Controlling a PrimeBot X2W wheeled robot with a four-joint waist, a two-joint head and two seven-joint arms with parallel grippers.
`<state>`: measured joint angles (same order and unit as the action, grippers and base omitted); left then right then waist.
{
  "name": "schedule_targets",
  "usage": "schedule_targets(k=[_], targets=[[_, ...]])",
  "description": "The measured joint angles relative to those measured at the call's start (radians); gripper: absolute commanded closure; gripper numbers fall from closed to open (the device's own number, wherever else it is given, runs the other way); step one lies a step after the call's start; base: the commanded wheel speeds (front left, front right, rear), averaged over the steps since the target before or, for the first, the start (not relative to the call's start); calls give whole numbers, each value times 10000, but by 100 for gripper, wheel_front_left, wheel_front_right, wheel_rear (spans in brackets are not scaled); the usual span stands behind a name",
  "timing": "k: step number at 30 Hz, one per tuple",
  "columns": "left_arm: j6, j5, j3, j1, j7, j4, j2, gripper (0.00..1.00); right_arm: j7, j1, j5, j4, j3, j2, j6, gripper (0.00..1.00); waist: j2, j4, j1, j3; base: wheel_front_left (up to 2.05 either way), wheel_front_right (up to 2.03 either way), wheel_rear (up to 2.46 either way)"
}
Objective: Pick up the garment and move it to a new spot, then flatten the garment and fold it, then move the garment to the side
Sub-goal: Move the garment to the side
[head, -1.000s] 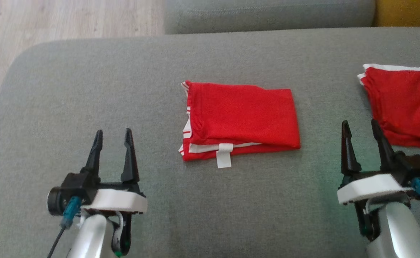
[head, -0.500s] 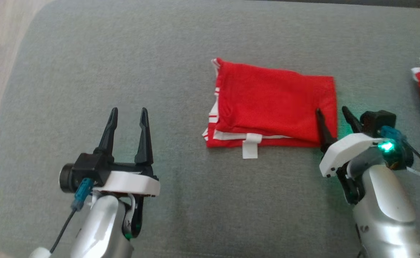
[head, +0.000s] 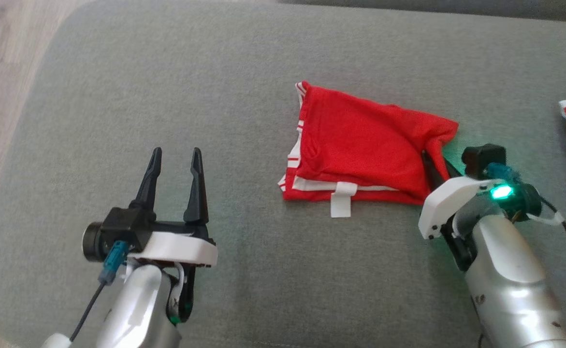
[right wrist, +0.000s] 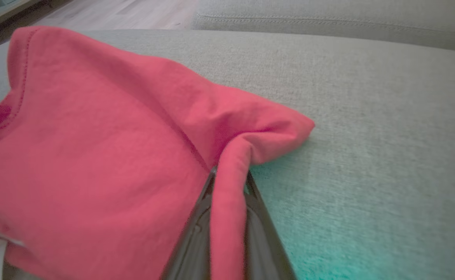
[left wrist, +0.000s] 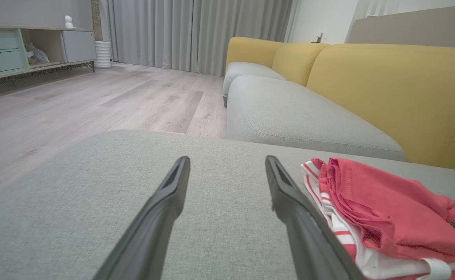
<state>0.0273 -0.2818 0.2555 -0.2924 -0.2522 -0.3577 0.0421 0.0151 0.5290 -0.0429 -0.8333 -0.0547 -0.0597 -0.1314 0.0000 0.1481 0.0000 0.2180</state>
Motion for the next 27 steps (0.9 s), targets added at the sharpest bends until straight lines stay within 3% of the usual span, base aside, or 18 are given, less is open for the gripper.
schedule_targets(k=[6,12,15,21,22,27], targets=[[-10,0,40,38,0,-19,0,0,522,-92,500,79,-401,10,0,100,0,-482,0,-405,0,0,0],[4,0,138,196,0,-17,0,0,537,-102,1557,957,-761,-8,0,100,0,-1215,-1,-786,0,0,0],[8,0,171,279,0,-8,0,0,303,-107,1739,1436,-1016,-316,0,100,0,-1627,-1,-891,0,0,0],[36,71,138,211,0,98,0,0,-295,-27,1762,2437,-1195,-2336,0,100,0,-2132,-1,-617,0,0,0],[27,105,48,117,0,102,0,0,-514,133,1624,2717,-1246,-2917,0,100,0,-2195,0,-393,0,0,0],[-67,33,-305,-292,-2,150,0,0,-874,876,1360,2865,-930,-4489,0,100,0,-2294,0,267,0,0,0]])
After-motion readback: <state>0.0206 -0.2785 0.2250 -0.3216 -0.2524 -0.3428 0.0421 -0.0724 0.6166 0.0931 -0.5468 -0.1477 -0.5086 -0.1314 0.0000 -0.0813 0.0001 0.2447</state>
